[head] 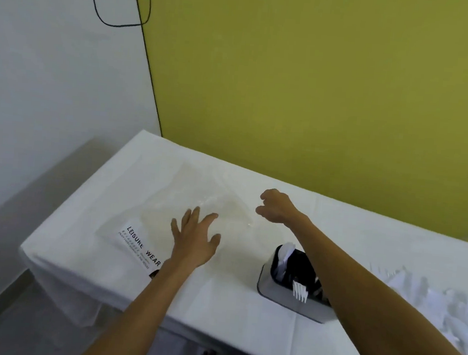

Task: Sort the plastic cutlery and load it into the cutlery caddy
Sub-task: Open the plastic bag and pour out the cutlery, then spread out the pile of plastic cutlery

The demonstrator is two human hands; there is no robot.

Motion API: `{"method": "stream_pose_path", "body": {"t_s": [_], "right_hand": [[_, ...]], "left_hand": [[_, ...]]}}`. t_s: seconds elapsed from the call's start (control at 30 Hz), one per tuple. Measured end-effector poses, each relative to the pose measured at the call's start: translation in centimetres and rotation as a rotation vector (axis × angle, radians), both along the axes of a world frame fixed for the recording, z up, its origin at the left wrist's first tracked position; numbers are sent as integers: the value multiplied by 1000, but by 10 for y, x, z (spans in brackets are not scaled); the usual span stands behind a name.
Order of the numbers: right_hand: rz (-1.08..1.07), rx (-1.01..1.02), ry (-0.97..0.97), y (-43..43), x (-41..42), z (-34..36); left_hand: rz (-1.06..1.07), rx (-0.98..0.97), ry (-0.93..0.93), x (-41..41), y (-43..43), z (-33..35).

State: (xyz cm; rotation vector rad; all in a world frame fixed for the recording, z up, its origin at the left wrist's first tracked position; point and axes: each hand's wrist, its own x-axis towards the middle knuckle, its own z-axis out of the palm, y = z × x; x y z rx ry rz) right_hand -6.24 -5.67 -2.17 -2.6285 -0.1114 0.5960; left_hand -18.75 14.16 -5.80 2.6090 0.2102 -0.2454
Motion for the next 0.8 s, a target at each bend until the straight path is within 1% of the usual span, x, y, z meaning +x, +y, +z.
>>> {"method": "stream_pose_path", "body": {"t_s": [0.1,0.17,0.27,0.4,0.53,0.7,0.8], "right_hand": [[-44,13,-43,-32,-4,18],[-82,19,-68,-63,-12,33],[-143,38,-107,-108,-29,50],[-315,76,-146,-180,-65,59],[-478,59,-155,-254,-110,52],[-588,29,-77,-323,-166,21],[-640,41,-47,-347,-194,-8]], "left_hand": [[-72,-91,-101,28,-40,41],[-158,-144,-145,44,-77,63],[-253,-162,-166,59,-130,81],[-391,-182,-149,63,-202,88],[-525,-187,-135,48,-266,89],[-659,-176,-135,19,-327,86],[-713,-175,-108,3,-356,82]]}}
